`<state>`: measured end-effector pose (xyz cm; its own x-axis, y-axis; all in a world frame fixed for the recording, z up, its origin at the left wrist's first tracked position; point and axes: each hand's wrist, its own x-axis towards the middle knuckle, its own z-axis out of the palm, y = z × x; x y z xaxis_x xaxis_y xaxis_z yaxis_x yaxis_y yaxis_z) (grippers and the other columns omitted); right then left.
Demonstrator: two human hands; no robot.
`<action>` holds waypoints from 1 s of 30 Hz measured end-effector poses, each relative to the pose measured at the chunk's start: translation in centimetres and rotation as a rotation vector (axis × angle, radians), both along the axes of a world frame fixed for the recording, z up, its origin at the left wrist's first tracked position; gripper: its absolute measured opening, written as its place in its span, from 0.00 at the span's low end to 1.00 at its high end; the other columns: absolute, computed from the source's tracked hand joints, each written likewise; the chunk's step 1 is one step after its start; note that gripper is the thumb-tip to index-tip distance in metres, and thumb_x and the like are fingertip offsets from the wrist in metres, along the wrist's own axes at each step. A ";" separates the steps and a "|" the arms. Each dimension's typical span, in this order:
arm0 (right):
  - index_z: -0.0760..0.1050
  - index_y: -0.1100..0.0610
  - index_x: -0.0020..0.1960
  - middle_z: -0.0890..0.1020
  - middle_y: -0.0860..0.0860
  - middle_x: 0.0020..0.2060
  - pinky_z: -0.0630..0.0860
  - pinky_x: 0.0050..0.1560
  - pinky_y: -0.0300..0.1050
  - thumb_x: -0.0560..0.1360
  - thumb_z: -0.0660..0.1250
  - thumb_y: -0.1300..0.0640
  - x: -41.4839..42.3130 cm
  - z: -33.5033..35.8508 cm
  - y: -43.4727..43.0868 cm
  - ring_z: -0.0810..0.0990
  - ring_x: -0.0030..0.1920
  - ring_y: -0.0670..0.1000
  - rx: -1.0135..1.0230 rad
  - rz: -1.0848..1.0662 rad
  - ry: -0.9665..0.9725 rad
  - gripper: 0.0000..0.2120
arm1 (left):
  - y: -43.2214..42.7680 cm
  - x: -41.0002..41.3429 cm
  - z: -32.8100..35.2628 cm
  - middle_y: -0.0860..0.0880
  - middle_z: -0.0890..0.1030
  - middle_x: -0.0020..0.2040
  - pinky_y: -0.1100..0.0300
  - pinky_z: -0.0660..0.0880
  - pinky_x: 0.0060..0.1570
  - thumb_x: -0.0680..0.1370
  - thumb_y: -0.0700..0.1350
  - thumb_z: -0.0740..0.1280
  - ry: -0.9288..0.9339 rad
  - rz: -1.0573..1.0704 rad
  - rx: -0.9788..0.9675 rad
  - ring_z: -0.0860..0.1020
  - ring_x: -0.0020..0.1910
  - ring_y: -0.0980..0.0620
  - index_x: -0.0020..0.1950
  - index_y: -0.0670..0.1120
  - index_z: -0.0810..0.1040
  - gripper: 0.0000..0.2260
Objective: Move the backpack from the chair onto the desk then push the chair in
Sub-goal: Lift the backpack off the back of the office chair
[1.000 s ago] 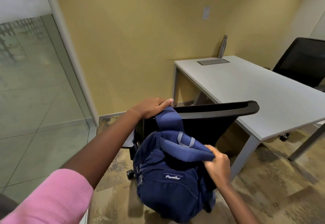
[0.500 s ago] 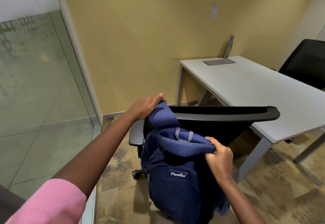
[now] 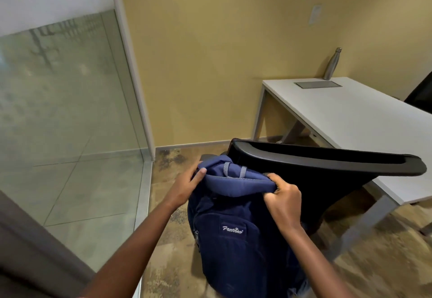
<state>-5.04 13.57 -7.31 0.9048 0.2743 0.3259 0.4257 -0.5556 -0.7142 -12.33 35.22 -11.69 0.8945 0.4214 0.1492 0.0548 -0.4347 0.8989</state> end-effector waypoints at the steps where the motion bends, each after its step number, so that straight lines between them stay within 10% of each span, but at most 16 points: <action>1: 0.82 0.60 0.50 0.85 0.64 0.38 0.78 0.44 0.55 0.61 0.65 0.72 -0.1 0.0 0.6 0.82 0.41 0.66 0.006 0.008 0.002 0.20 | 0.0 -0.7 -0.7 0.56 0.74 0.62 0.73 0.68 0.54 0.79 0.50 0.59 -0.033 0.011 -0.068 0.72 0.63 0.53 0.64 0.54 0.68 0.14; 4: 0.82 0.60 0.50 0.85 0.64 0.38 0.78 0.43 0.55 0.62 0.65 0.72 -0.2 0.2 2.4 0.82 0.41 0.65 0.050 0.021 0.039 0.19 | 0.3 -2.9 -2.0 0.64 0.70 0.60 0.76 0.67 0.56 0.67 0.55 0.70 -0.077 0.041 -0.166 0.70 0.60 0.64 0.64 0.59 0.61 0.29; 9: 0.82 0.58 0.48 0.85 0.62 0.37 0.77 0.42 0.51 0.62 0.63 0.72 -0.5 0.6 5.4 0.82 0.40 0.62 0.177 0.013 0.090 0.19 | 2.2 -5.0 -4.1 0.55 0.67 0.66 0.57 0.68 0.63 0.58 0.59 0.77 0.116 0.164 0.064 0.68 0.63 0.56 0.72 0.52 0.52 0.51; 17: 0.82 0.53 0.45 0.82 0.50 0.33 0.74 0.38 0.43 0.63 0.62 0.70 -1.2 0.6 10.1 0.81 0.39 0.55 0.274 0.049 0.198 0.19 | 5.5 -4.2 -2.5 0.47 0.78 0.38 0.58 0.68 0.34 0.71 0.37 0.69 -0.008 0.585 -0.004 0.78 0.42 0.40 0.49 0.45 0.76 0.09; 30: 0.81 0.52 0.47 0.85 0.57 0.43 0.69 0.40 0.43 0.67 0.65 0.65 0.8 2.1 15.8 0.80 0.46 0.60 0.389 0.049 0.137 0.13 | 9.3 -2.9 3.6 0.36 0.81 0.44 0.55 0.66 0.40 0.73 0.32 0.62 -0.202 0.843 0.081 0.76 0.42 0.37 0.50 0.36 0.77 0.08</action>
<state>-4.26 29.36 -5.25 0.9358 0.1988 0.2911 0.3314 -0.2146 -0.9187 -15.21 44.53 -8.12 0.2417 0.9128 0.3293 0.2300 -0.3836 0.8944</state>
